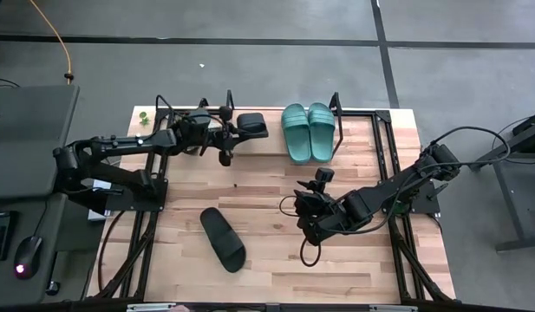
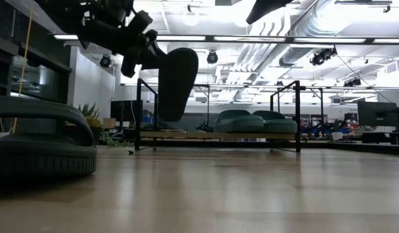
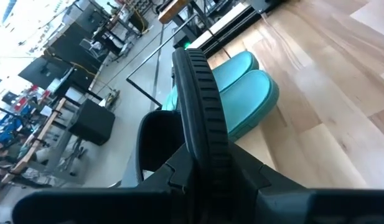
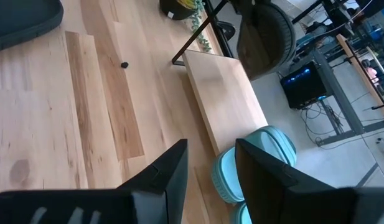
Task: Pick and place slides into the shelf
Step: Put the right black slide on the shelf
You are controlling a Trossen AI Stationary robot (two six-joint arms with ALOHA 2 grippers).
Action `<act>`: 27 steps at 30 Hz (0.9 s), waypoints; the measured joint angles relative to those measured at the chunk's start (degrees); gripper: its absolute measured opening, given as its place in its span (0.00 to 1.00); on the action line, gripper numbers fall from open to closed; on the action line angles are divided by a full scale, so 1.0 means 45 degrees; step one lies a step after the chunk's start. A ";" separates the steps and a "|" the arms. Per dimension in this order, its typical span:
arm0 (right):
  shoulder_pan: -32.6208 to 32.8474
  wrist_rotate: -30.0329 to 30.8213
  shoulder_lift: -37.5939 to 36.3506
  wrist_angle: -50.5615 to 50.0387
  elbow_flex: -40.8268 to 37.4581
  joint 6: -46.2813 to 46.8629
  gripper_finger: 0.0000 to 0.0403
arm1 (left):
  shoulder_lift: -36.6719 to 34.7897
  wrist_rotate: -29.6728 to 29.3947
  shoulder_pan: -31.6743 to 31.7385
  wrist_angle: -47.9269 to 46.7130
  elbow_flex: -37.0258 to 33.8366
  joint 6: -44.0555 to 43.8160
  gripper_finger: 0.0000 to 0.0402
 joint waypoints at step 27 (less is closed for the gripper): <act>-0.1086 -0.1804 0.0010 0.1593 -0.0753 -0.1148 0.30 | 0.1702 0.1056 0.1399 0.0677 0.0061 0.0795 0.12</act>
